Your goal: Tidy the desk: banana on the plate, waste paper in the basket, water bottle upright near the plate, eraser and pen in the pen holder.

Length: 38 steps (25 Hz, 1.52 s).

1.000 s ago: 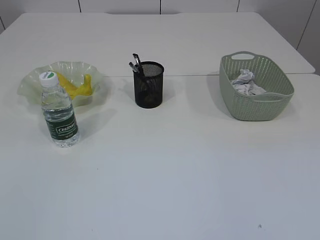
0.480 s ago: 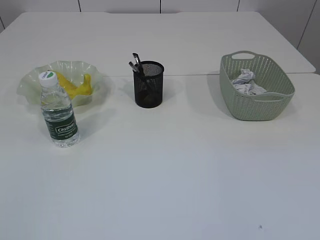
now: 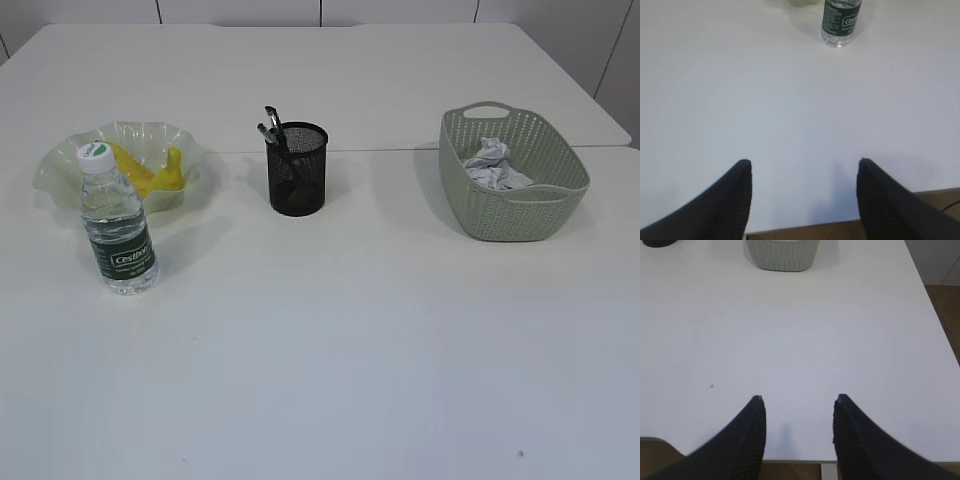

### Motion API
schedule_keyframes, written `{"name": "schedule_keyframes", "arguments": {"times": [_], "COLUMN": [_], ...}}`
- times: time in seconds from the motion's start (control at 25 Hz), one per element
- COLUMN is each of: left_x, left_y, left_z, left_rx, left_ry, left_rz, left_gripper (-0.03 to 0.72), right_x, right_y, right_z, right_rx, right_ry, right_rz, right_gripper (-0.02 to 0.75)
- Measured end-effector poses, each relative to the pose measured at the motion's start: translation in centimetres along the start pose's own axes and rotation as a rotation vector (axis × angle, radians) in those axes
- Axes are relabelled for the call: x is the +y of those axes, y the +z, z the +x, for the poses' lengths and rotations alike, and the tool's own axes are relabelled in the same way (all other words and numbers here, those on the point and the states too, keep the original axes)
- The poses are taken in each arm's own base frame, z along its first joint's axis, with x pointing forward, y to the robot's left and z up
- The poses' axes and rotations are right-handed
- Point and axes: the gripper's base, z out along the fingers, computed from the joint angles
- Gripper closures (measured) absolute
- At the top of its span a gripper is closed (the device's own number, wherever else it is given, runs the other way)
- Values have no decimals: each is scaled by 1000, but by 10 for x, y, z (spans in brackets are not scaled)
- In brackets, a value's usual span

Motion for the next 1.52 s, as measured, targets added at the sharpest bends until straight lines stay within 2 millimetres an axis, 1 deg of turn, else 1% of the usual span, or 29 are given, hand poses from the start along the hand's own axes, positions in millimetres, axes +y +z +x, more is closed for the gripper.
{"name": "schedule_keyframes", "arguments": {"times": [0.16,0.52,0.72,0.92,1.28,1.52], "left_x": [0,1,1,0,0,1], "left_y": [2,9,10,10,10,10], "left_z": [-3,-4,-4,-4,-4,-4], "left_rx": [-34,-76,-77,-78,-77,-77], "left_ry": [7,8,8,7,6,9], "left_rz": [0,-2,-3,0,2,-4], "left_gripper": [184,106,102,117,120,122], "right_x": [0,0,0,0,-1,-1], "right_y": [6,7,6,4,4,4], "right_z": [0,0,0,1,1,1], "right_rx": [-21,-28,-39,-61,-70,-70], "right_ry": [-2,-3,-5,-5,-56,-60], "right_rz": [2,3,2,4,-74,-80], "right_gripper": [399,399,399,399,399,399]}}
